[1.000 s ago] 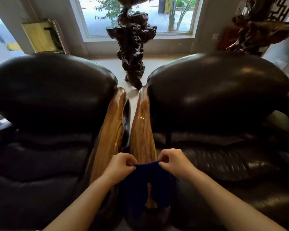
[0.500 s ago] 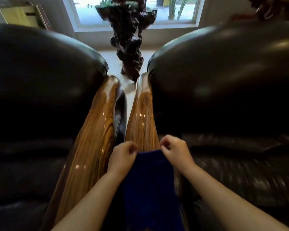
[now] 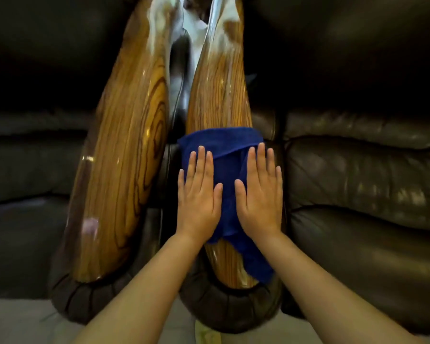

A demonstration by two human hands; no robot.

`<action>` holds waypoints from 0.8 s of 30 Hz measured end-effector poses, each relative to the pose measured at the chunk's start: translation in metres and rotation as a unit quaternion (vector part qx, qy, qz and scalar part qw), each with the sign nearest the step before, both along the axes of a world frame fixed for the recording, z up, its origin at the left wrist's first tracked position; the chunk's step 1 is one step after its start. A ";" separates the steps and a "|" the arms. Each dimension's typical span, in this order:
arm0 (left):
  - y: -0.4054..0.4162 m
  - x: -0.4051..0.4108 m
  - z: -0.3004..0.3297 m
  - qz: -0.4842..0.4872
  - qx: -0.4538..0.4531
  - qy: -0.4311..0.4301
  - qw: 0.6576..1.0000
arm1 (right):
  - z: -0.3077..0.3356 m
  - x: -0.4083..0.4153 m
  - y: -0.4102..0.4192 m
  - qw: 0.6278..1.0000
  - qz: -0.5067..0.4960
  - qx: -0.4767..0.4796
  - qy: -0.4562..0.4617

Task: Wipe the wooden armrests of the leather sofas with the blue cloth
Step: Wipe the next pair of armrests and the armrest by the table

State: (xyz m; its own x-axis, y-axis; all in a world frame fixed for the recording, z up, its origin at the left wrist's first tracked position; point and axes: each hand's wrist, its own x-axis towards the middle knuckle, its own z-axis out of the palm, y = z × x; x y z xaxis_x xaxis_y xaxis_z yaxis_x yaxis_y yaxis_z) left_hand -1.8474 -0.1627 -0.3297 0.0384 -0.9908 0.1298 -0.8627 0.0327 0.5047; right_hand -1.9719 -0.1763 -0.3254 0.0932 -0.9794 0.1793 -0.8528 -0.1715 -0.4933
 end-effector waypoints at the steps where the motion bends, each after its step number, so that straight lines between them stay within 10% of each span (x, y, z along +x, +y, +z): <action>1: 0.000 -0.002 -0.003 -0.001 0.005 0.003 1.000 | 0.000 0.001 -0.001 1.000 0.006 0.000 0.002; 24: -0.028 -0.010 -0.008 0.064 -0.004 0.083 0.994 | -0.003 0.006 -0.027 0.998 0.012 0.031 -0.044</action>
State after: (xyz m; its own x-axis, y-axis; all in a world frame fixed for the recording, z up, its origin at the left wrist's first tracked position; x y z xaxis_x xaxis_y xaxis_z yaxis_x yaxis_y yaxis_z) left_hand -1.8577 -0.1906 -0.3375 0.1858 -0.9754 0.1187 -0.7649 -0.0678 0.6405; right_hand -1.9661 -0.2036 -0.3282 0.1031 -0.9866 0.1266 -0.8020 -0.1578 -0.5761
